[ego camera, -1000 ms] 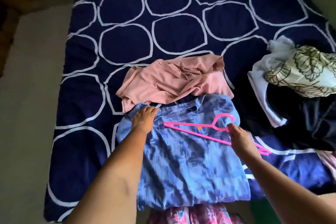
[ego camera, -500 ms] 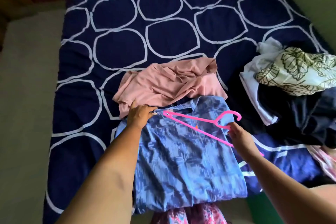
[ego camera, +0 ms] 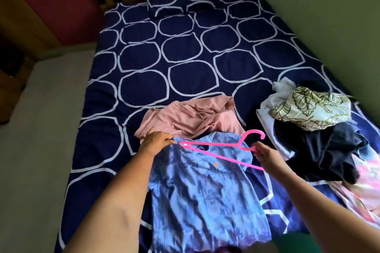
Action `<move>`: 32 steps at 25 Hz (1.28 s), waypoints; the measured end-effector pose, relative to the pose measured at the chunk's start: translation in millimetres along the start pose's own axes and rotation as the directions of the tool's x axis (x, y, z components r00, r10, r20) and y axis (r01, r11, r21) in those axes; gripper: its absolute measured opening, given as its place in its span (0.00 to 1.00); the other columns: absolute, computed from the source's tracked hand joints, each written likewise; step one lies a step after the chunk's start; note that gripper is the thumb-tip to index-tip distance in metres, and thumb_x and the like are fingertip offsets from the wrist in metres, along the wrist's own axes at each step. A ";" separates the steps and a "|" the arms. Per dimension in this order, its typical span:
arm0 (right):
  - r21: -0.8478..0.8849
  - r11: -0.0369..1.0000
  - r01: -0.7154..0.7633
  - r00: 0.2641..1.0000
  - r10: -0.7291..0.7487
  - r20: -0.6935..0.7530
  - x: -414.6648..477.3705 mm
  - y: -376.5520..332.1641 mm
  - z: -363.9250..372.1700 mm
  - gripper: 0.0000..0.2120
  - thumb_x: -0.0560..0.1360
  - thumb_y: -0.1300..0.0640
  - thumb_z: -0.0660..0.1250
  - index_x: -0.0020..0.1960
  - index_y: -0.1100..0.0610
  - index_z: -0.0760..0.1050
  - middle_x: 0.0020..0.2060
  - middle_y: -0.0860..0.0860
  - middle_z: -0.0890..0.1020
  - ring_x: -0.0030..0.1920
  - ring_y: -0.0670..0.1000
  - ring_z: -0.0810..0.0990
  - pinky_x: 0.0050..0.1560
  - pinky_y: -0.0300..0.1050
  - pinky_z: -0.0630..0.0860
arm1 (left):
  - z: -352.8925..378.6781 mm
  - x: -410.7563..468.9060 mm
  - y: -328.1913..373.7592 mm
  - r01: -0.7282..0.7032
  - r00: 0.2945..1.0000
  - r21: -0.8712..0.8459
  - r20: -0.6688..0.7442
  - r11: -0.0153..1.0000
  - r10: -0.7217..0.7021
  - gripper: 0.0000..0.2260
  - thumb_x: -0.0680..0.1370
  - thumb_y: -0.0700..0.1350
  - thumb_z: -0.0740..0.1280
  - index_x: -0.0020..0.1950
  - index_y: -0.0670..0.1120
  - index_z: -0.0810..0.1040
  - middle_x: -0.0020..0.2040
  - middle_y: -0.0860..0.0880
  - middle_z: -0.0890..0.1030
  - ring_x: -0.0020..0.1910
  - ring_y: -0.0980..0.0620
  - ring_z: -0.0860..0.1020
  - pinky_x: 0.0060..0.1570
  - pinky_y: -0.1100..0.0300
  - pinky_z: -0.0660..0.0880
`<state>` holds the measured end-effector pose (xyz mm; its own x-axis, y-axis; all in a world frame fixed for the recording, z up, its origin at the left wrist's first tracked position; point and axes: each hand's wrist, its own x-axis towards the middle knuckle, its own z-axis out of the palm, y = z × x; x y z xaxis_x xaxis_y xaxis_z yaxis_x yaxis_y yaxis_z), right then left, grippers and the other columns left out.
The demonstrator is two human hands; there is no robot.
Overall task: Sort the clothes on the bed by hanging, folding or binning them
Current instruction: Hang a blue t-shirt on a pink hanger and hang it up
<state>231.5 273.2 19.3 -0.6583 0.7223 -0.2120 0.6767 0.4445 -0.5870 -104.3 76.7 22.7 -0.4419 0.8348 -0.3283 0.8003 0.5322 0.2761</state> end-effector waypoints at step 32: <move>0.146 0.985 0.095 0.926 -0.141 0.351 -17.7 24.5 -105.7 0.11 0.76 0.73 0.62 0.44 0.58 0.71 0.30 0.53 0.77 0.29 0.48 0.76 0.36 0.36 0.73 | -36.3 -83.2 125.5 -0.044 0.999 -0.236 -0.025 0.971 0.039 0.10 0.71 0.49 0.75 0.51 0.51 0.85 0.45 0.59 0.82 0.47 0.63 0.74 0.42 0.77 0.65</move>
<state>294.6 327.3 91.2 -0.8205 0.4203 -0.3874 0.5560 0.4291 -0.7119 18.2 79.2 117.4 -0.4202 0.8583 -0.2944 0.7010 0.5131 0.4953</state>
